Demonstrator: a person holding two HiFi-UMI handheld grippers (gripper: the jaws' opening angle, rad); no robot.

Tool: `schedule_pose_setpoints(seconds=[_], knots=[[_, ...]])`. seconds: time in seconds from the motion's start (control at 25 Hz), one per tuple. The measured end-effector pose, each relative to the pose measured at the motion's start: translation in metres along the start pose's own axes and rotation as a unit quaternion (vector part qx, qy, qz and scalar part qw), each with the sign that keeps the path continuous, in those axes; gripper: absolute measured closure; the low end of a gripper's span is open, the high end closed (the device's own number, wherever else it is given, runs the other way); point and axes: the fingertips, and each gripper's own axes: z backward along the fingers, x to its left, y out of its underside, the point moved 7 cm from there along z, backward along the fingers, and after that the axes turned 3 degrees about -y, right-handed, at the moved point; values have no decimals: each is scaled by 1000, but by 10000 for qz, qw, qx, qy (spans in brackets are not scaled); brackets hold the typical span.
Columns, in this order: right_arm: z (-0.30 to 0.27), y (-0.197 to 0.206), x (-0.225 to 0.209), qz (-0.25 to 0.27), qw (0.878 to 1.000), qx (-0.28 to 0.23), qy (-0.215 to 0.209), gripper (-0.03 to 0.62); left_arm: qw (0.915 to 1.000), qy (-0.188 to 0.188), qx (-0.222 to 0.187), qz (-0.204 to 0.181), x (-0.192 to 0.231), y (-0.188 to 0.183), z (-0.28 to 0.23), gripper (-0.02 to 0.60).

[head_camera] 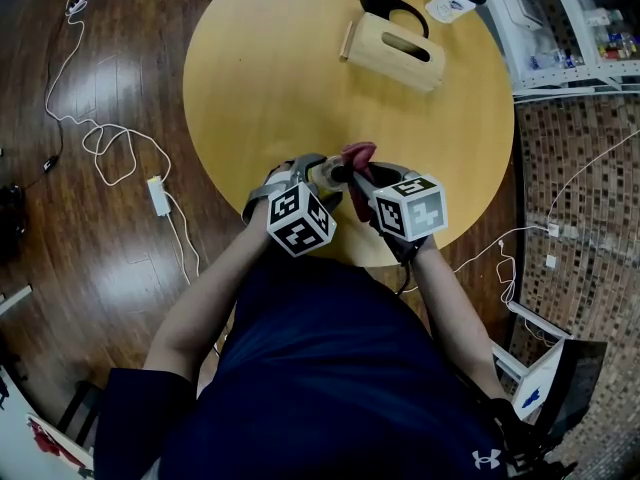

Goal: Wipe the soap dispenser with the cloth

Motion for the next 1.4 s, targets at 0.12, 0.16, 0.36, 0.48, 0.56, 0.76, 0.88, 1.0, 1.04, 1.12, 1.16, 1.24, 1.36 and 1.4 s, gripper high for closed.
schedule_pose_setpoints(seconds=[0.12, 0.16, 0.36, 0.48, 0.56, 0.76, 0.88, 1.0, 1.04, 1.12, 1.16, 1.24, 1.36, 1.4], knots=[[-5, -15, -8, 66, 9999, -46, 73, 502, 9982, 390, 36, -456, 4, -2, -2, 278], [-7, -19, -9, 79, 9999, -53, 78, 502, 9965, 561, 75, -622, 7, -2, -2, 276], [-4, -7, -3, -24, 9999, -99, -58, 503, 9938, 688, 390, -777, 23, 1, 4, 241], [-1, 3, 4, -58, 9999, -56, -100, 504, 9979, 396, 327, -399, 19, 7, 9, 251], [-2, 3, 4, -23, 9999, -7, -111, 503, 9990, 209, 245, -295, 9, 10, 9, 262], [-8, -19, -7, 104, 9999, -29, -32, 502, 9979, 109, 240, -600, 7, 11, 3, 316], [-9, -18, -7, 34, 9999, -34, -136, 502, 9974, 338, 370, -518, 18, 12, 4, 313], [-6, -7, -1, -124, 9997, -66, -205, 505, 9990, 187, 385, -139, 25, 17, 11, 287], [-5, -4, 1, -176, 9996, -60, -233, 505, 9994, 135, 327, -32, 25, 18, 13, 287], [-3, 2, 5, -237, 9992, -22, -314, 505, 9997, 104, 192, 68, 18, 14, 16, 287], [-2, 3, 5, -243, 9991, -7, -352, 505, 9998, 102, 150, 25, 14, 11, 15, 287], [-4, 2, 1, -198, 9991, -9, -367, 503, 9997, 64, 133, -216, 8, 5, 9, 288], [-6, -11, -9, -81, 9997, 11, -235, 502, 9985, 171, 137, -502, 9, 3, 5, 293], [-7, -15, -10, -36, 9997, 33, -236, 502, 9978, 268, 138, -592, 11, 3, 5, 293]])
